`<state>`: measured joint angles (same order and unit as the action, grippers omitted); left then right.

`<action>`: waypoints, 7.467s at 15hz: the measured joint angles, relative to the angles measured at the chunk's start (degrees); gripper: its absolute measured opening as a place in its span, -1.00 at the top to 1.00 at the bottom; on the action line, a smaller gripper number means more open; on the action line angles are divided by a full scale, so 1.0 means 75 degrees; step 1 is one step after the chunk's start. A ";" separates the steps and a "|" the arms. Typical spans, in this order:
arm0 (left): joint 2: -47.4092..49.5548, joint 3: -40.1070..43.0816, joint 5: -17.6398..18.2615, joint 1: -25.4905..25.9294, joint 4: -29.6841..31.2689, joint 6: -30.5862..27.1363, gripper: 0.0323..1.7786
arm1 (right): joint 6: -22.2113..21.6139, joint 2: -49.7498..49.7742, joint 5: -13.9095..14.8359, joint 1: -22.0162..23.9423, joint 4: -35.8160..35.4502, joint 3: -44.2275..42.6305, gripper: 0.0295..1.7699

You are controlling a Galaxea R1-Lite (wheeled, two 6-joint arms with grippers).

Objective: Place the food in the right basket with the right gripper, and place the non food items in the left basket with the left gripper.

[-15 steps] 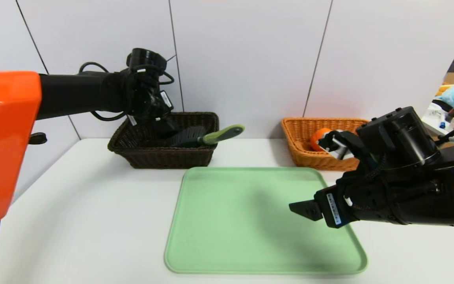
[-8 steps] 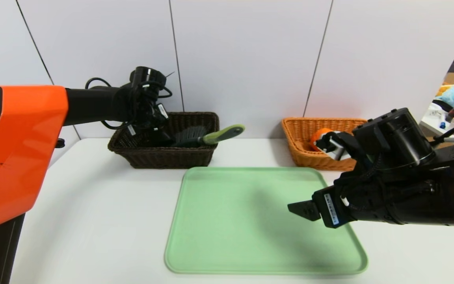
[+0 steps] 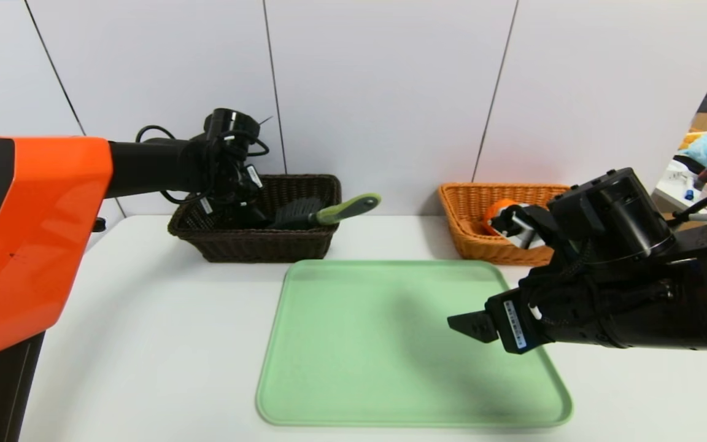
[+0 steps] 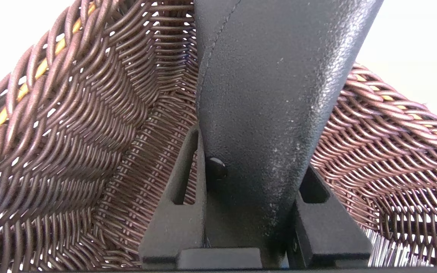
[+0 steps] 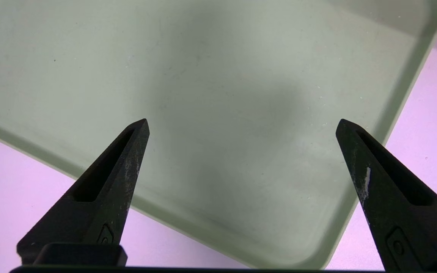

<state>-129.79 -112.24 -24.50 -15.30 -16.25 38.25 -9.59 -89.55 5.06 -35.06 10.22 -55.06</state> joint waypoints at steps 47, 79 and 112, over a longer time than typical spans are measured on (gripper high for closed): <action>1.0100 0.7817 0.0871 -0.1491 -0.2604 -0.0767 -0.90 | 0.1279 0.4421 0.0652 0.0600 0.0128 0.1699 -0.92; 1.5355 1.2290 0.2521 0.2154 -0.0821 -0.2988 -0.90 | 0.2854 0.9122 0.0115 0.4884 0.0242 0.4130 -0.92; 1.6630 1.4603 0.2228 0.2165 0.2185 -0.4158 -0.90 | 0.2740 1.0692 0.0244 0.4769 -0.1125 0.6828 -0.92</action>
<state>-5.07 -2.72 -7.79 0.94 0.13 7.07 10.96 -9.36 6.89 0.71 1.78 -3.85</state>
